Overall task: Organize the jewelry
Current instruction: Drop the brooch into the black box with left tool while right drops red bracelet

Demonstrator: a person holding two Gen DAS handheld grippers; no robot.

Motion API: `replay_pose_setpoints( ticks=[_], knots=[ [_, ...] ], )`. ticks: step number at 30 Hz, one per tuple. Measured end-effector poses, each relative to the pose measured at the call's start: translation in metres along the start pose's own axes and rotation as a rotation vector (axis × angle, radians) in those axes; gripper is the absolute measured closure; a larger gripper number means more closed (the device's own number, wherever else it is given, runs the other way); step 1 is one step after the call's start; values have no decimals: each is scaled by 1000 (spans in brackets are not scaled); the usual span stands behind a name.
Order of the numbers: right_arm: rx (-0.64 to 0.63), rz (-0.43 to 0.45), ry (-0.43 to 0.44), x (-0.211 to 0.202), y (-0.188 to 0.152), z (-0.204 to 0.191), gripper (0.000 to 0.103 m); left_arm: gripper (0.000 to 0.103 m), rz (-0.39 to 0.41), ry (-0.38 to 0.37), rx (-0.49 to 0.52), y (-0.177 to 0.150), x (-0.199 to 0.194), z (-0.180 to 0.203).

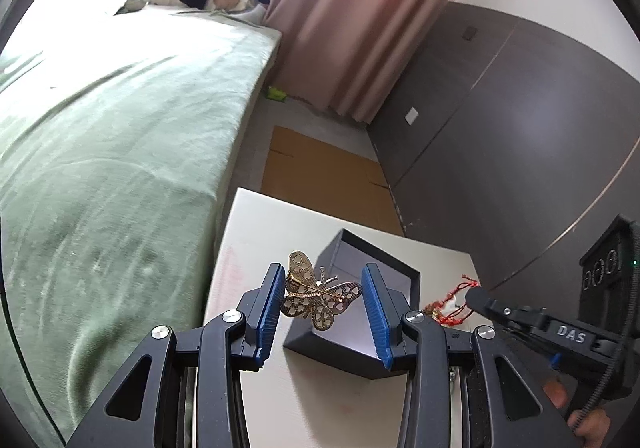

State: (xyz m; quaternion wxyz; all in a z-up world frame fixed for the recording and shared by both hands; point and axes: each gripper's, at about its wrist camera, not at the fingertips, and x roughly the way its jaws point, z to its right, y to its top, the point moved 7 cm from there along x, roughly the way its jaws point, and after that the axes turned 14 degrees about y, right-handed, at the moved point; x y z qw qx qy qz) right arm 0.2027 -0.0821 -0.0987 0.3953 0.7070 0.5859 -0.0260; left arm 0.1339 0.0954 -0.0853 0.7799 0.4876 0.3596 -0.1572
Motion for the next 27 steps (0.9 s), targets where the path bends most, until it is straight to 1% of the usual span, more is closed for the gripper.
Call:
replay_pose_setpoints(
  ticks=[3, 7, 9, 11, 12, 13, 17, 18, 19, 20, 21, 22, 23, 24, 25, 26, 27],
  knots=[
    [-40, -11, 35, 8, 3, -20, 99, 62, 4, 4, -16, 3, 0, -6],
    [-65, -19, 101, 17, 1, -32, 99, 62, 3, 9, -18, 3, 1, -8],
    [-75, -48, 75, 27, -3, -29, 90, 62, 0, 6, -11, 2, 2, -6],
    [-45, -71, 49, 30, -8, -19, 59, 62, -7, 3, -8, 0, 5, -2],
    [-30, -60, 35, 28, -8, -13, 56, 62, -11, -2, -6, 0, 6, 0],
    [-19, -39, 20, 23, -7, -8, 54, 62, -16, -8, -1, -2, 8, 4],
    [28, -11, 18, 2, -6, 10, 53, 62, -25, -21, 36, -6, 15, 25],
    [36, 2, 8, -5, -6, 15, 52, 62, -25, -25, 46, -8, 16, 30],
    [46, 13, -4, -13, -6, 21, 49, 62, -23, -38, 55, -9, 17, 37],
    [56, 22, -15, -18, -6, 26, 48, 62, -21, -49, 59, -10, 18, 42],
    [68, 32, -25, -25, -6, 32, 48, 59, -19, -49, 64, -10, 18, 47],
    [79, 39, -30, -32, -6, 37, 48, 54, -21, -45, 73, -10, 20, 51],
    [87, 45, -33, -37, -5, 41, 48, 36, -24, -39, 82, -11, 21, 55],
    [97, 55, -37, -45, -3, 45, 48, 22, -20, -29, 87, -11, 21, 58],
    [106, 67, -36, -52, -1, 49, 48, 20, -1, -14, 87, -11, 20, 58],
    [112, 76, -34, -57, 0, 51, 48, 19, 18, -1, 86, -12, 19, 59],
    [122, 89, -32, -65, 2, 54, 48, 19, 20, 4, 89, -13, 18, 59]
  ],
)
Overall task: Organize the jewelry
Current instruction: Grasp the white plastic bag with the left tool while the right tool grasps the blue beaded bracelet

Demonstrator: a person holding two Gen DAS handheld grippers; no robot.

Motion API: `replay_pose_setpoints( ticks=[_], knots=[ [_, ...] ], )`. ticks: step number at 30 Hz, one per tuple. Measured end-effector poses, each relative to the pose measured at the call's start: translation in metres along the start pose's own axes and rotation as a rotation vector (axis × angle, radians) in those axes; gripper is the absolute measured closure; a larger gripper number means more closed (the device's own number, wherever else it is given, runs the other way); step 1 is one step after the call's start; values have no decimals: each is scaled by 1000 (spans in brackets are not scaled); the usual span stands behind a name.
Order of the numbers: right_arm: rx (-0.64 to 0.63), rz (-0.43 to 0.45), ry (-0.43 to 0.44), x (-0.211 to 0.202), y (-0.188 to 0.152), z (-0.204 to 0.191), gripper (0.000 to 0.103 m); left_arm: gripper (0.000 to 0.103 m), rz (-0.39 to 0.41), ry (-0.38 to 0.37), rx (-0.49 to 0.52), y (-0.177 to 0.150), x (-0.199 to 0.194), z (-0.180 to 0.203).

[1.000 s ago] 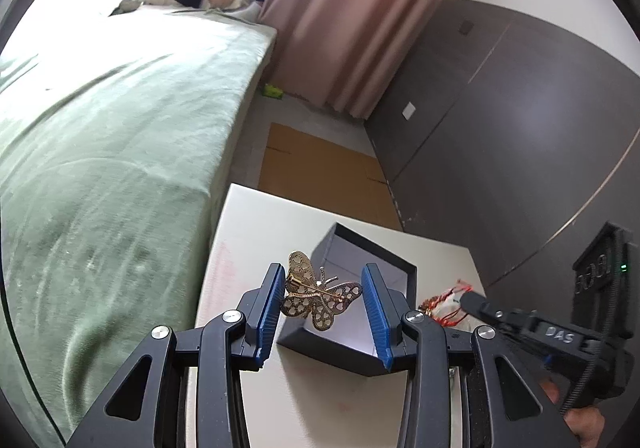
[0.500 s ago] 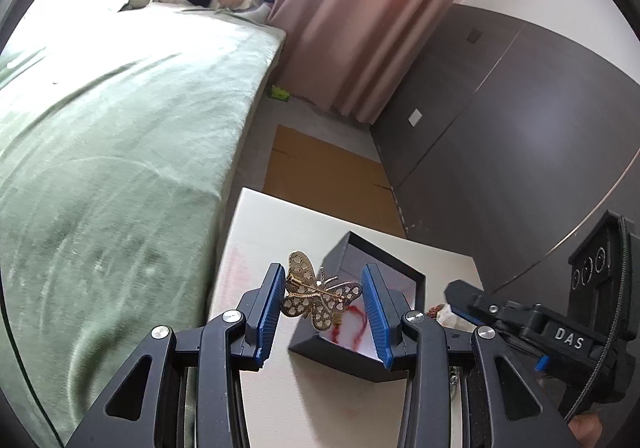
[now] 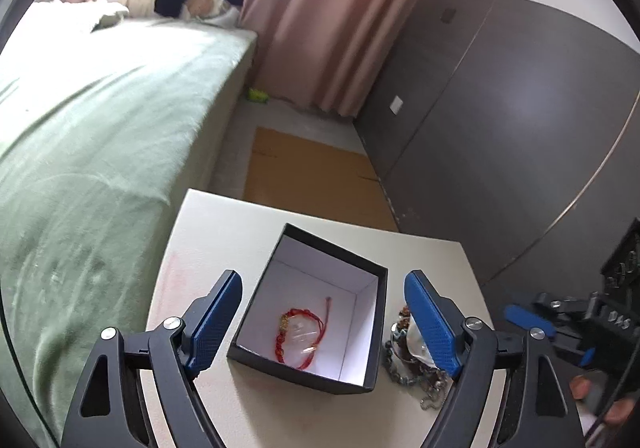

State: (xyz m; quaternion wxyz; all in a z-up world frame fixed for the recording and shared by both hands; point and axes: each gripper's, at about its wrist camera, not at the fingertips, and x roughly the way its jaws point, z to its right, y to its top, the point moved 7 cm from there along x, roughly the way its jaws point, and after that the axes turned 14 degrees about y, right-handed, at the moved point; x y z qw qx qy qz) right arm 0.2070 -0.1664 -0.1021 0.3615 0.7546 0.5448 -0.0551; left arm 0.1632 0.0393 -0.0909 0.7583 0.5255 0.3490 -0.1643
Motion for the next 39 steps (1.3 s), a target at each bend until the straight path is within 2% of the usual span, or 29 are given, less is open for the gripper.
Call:
replay_pose_setpoints(
  ticks=[6, 17, 24, 28, 35, 37, 38, 39],
  knots=[
    [29, 32, -23, -30, 5, 17, 48, 19, -25, -35, 16, -11, -2, 18],
    [98, 20, -53, -51, 12, 51, 48, 20, -66, -76, 173, -52, -5, 91],
    [175, 19, -9, -61, 15, 72, 48, 47, -136, -53, 268, -71, 13, 128],
    [205, 25, 0, -66, 17, 84, 48, 52, -152, -31, 286, -75, 23, 141],
    [249, 41, -11, -76, 19, 99, 48, 53, -179, 1, 329, -78, 42, 162],
    [262, 42, 8, -76, 19, 100, 48, 53, -186, 45, 344, -80, 55, 164],
    [267, 43, 11, -78, 17, 99, 48, 58, -189, 60, 348, -81, 60, 164],
    [271, 45, 8, -79, 17, 100, 48, 69, -195, 68, 350, -82, 65, 164]
  ],
)
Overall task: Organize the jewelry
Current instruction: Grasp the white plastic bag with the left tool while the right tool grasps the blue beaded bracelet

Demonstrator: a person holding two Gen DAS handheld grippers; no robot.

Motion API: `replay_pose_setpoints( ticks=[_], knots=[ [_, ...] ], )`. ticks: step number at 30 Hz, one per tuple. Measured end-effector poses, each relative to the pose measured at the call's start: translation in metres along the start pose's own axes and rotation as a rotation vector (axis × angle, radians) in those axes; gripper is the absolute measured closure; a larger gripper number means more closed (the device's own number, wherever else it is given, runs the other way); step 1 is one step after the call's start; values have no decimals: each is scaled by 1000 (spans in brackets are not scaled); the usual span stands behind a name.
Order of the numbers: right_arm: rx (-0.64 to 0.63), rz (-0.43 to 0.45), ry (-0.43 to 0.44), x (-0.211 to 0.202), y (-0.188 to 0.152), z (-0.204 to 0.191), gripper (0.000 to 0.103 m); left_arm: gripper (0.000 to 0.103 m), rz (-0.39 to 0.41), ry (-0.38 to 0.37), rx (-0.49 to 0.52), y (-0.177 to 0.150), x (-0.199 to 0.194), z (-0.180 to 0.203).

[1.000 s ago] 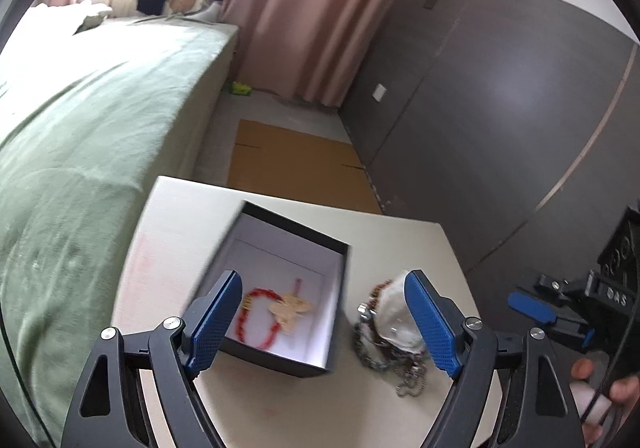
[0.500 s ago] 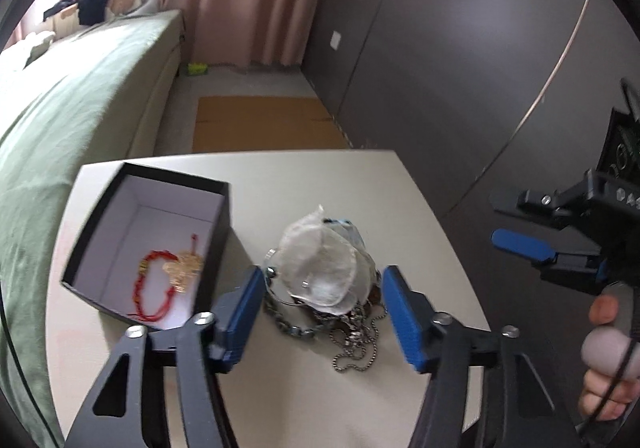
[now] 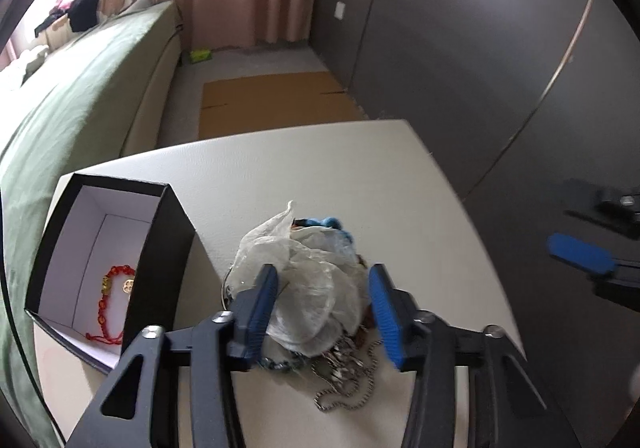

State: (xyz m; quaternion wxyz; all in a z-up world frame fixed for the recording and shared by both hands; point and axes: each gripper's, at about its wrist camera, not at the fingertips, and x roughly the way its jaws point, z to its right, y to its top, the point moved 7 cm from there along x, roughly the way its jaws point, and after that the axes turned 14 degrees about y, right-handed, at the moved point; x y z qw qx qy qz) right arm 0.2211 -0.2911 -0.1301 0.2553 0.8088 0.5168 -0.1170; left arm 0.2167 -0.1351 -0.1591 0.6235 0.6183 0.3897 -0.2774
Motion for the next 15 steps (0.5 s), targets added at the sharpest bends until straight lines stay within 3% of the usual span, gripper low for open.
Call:
replay_pose_setpoints(
  ticks=[1, 3, 5, 15],
  knots=[
    [5, 2, -4, -1, 0, 2, 48, 74, -7, 2, 1, -1, 4, 0],
    [17, 5, -5, -1, 2, 5, 48, 95, -9, 13, 3, -1, 7, -2],
    [25, 9, -7, -1, 2, 7, 48, 101, 1, 5, -12, -1, 4, -8],
    [4, -26, -6, 18, -9, -1, 48, 103, 82, -105, -127, 3, -37, -42]
  ],
)
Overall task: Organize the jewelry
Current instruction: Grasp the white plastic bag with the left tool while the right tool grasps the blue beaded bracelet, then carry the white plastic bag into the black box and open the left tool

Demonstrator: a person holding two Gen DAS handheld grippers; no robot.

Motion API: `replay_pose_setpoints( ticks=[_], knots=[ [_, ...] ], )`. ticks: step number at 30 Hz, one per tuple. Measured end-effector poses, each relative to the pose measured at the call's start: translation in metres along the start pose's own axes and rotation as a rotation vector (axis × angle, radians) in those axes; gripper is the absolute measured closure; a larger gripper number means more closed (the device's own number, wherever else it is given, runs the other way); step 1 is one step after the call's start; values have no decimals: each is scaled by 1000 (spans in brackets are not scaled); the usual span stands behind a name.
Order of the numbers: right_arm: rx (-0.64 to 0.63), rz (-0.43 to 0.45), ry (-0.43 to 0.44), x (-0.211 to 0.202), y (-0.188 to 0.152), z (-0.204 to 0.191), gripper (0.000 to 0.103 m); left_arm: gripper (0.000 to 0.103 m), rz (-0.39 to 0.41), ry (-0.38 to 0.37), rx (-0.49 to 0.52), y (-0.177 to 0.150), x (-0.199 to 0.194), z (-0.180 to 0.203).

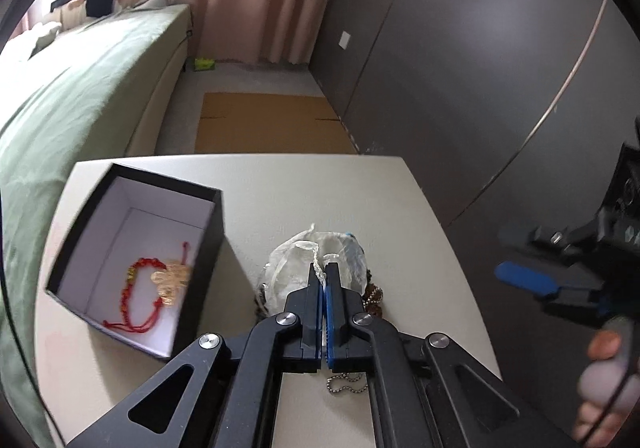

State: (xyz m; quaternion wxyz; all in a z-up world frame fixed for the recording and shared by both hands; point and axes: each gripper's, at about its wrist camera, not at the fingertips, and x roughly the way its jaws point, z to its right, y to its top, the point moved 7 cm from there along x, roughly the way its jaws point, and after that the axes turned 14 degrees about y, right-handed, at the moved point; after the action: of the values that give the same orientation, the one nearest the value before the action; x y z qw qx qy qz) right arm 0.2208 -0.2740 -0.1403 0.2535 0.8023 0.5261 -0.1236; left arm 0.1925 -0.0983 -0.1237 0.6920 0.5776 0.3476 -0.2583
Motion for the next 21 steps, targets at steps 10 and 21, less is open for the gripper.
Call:
replay_pose_setpoints(
  ticks=[10, 21],
  knots=[
    [-86, -63, -6, 38, -17, -19, 48, 103, 61, -24, -82, 16, -28, -33],
    [-246, -101, -124, 81, -24, -27, 55, 103, 67, -22, -152, 23, -36, -76]
  ],
)
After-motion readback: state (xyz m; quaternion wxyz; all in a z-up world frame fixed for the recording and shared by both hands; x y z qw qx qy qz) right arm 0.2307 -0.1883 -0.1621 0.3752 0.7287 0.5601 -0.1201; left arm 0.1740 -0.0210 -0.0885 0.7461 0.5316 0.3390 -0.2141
